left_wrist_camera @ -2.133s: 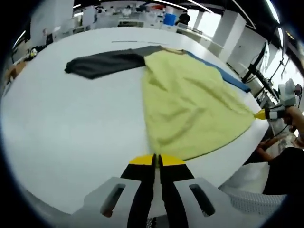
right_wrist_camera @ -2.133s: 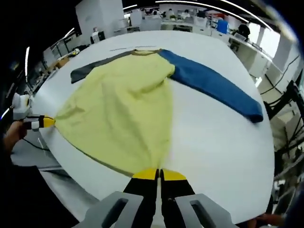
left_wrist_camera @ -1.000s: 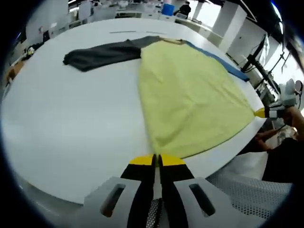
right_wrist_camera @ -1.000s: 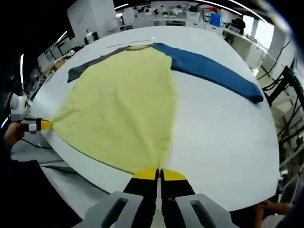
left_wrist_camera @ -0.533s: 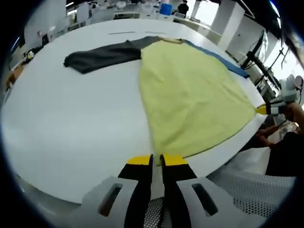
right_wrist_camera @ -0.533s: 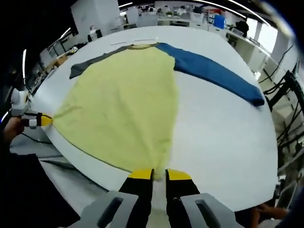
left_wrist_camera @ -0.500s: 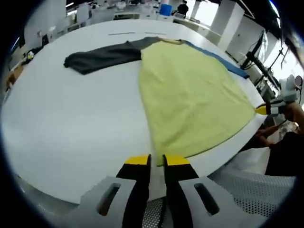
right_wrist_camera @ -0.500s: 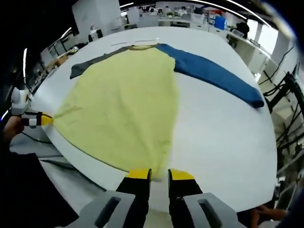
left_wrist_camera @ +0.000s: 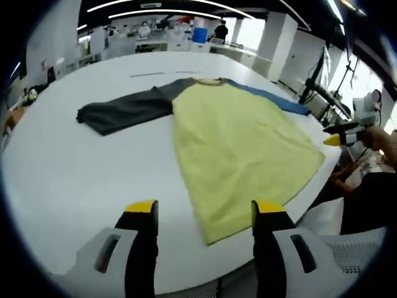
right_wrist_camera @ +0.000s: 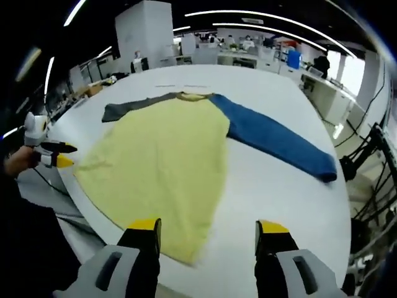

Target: Fold the garment on the visible template until the final outline fits inside the template.

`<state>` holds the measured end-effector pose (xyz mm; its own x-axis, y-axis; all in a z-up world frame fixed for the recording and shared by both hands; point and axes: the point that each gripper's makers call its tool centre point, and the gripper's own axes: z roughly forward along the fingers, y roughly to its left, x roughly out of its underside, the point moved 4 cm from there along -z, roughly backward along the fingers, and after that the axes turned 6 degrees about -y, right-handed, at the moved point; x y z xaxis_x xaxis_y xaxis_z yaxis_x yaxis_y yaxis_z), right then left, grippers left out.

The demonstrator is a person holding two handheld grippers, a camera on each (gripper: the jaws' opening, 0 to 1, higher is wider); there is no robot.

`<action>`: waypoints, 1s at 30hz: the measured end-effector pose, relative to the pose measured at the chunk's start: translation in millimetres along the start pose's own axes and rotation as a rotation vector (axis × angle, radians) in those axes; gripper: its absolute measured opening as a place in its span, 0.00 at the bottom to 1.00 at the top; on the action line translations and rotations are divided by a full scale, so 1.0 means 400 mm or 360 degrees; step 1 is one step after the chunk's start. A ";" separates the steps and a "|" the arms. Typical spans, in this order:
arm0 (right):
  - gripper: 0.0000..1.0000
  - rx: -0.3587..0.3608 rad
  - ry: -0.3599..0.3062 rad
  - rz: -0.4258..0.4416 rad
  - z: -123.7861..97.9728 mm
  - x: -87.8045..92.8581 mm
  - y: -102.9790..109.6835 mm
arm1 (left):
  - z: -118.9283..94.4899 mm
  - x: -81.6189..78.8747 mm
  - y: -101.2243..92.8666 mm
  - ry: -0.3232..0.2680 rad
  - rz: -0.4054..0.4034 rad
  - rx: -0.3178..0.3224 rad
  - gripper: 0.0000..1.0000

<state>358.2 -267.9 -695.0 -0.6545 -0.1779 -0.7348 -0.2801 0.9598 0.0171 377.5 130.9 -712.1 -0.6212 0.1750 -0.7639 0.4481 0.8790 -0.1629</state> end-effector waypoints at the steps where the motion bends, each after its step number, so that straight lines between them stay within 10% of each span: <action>1: 0.64 0.0007 -0.0009 -0.0010 0.000 -0.005 -0.008 | 0.001 -0.001 0.003 0.0000 0.0007 -0.0005 0.65; 18: 0.82 0.0142 -0.0141 -0.0063 0.017 -0.067 -0.192 | 0.006 -0.057 -0.009 -0.0149 0.0118 0.0080 0.97; 30: 0.68 0.0321 -0.0113 -0.0010 0.020 -0.071 -0.315 | 0.002 -0.113 -0.017 -0.0320 0.0179 0.0189 0.99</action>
<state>417.7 -381.9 -681.9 -0.6000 -0.1753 -0.7806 -0.1331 0.9840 -0.1186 402.9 116.8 -677.1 -0.4282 0.1665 -0.8882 0.5866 0.7988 -0.1330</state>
